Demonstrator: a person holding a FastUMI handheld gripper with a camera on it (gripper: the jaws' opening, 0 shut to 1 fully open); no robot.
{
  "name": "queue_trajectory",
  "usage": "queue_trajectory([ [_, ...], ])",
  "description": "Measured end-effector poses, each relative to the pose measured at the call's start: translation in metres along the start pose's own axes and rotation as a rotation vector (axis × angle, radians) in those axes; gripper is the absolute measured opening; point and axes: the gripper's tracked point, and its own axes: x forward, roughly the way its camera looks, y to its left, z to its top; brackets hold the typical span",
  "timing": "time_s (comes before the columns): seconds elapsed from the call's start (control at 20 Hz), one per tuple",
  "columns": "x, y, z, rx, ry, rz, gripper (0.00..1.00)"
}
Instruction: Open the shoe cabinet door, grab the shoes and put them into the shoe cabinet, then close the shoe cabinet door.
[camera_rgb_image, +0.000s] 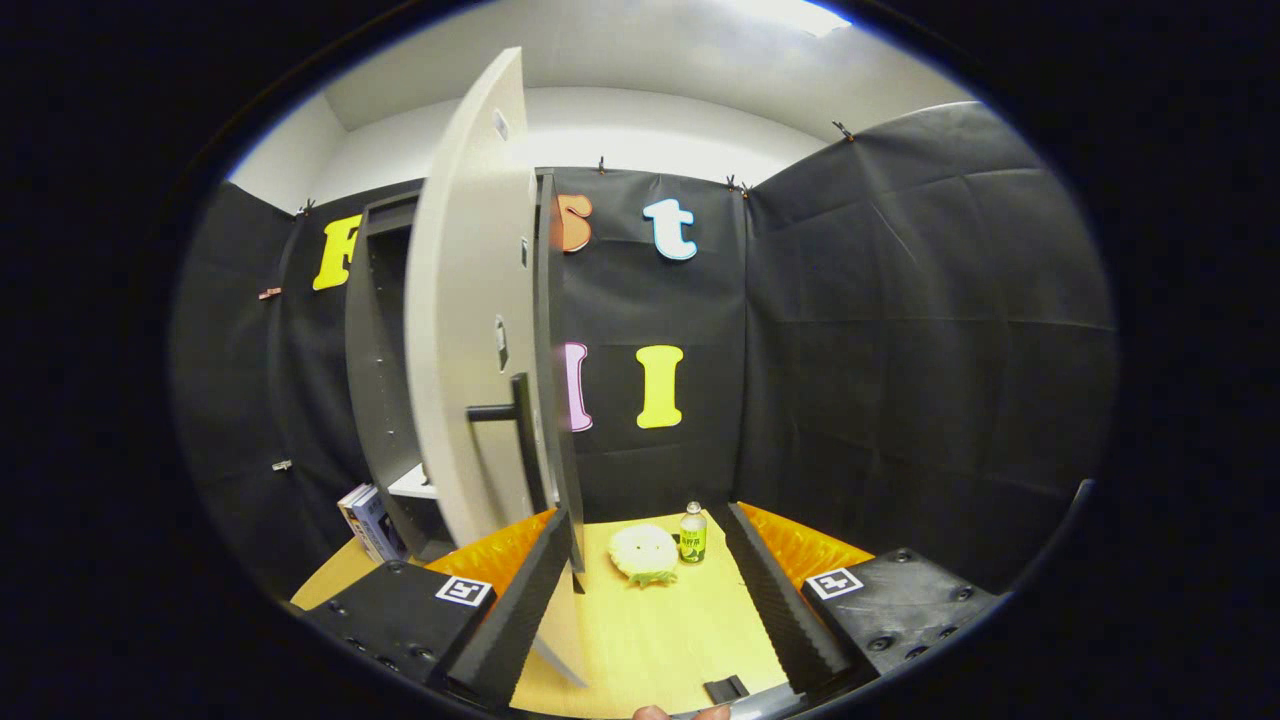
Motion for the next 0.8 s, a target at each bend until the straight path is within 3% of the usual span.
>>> queue_trajectory([
  [0.25,0.031,0.000,0.008,-0.021,-0.007,0.014,0.97],
  [0.5,0.029,0.008,0.007,0.001,0.007,-0.002,0.98],
  [0.8,0.016,0.059,0.003,0.014,0.021,0.025,0.98],
])
